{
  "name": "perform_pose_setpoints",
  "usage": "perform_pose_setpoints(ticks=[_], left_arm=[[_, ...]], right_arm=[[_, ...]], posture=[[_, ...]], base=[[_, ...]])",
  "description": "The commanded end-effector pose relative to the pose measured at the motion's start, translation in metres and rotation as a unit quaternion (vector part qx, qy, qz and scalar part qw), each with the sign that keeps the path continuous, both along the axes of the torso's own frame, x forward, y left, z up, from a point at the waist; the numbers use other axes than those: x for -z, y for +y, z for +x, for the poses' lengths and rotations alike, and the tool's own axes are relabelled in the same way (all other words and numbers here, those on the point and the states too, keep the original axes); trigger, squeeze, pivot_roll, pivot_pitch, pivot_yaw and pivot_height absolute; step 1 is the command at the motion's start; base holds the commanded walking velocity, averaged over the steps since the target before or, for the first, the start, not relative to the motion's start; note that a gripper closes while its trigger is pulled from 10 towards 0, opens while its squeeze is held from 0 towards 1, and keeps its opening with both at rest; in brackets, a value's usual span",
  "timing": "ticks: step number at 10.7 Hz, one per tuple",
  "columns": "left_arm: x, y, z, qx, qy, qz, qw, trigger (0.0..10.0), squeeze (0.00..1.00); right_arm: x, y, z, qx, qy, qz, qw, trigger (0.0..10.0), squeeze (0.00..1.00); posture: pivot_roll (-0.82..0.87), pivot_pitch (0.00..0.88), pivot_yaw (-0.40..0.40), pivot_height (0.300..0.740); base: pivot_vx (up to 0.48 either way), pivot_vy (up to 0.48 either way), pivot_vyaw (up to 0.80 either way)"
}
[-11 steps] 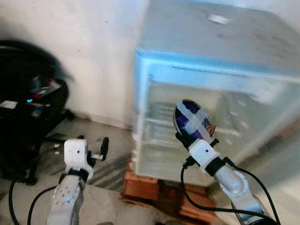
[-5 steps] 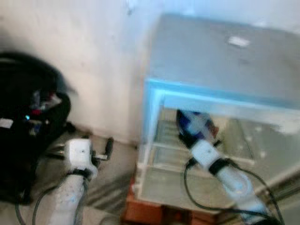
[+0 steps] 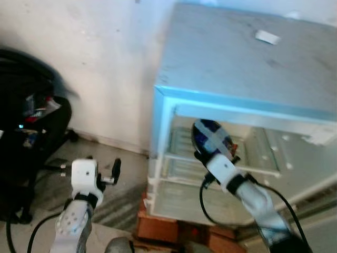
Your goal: Restocking fridge
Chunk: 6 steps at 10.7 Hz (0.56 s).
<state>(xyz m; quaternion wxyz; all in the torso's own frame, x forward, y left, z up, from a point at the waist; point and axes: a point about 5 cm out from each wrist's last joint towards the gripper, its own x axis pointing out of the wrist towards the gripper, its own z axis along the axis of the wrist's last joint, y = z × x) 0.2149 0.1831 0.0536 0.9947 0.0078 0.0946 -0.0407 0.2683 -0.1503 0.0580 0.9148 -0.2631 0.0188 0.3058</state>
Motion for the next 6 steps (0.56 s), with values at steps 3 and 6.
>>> perform_pose_setpoints(ticks=[3, 6], left_arm=[[0.003, 0.001, -0.011, -0.023, 0.021, 0.0, 1.0, 10.0, 0.0], [0.005, 0.001, -0.014, -0.025, 0.034, 0.005, 0.999, 10.0, 0.0]], right_arm=[[0.003, 0.014, 0.027, -0.034, 0.023, -0.043, 0.998, 10.0, 0.0], [0.002, 0.053, 0.053, -0.076, 0.027, -0.11, 0.991, 10.0, 0.0]], posture=[[0.18, 0.128, -0.11, 0.74], [0.2, 0.127, -0.112, 0.74]], base=[[0.0, 0.0, 0.0], [0.0, 0.0, 0.0]])
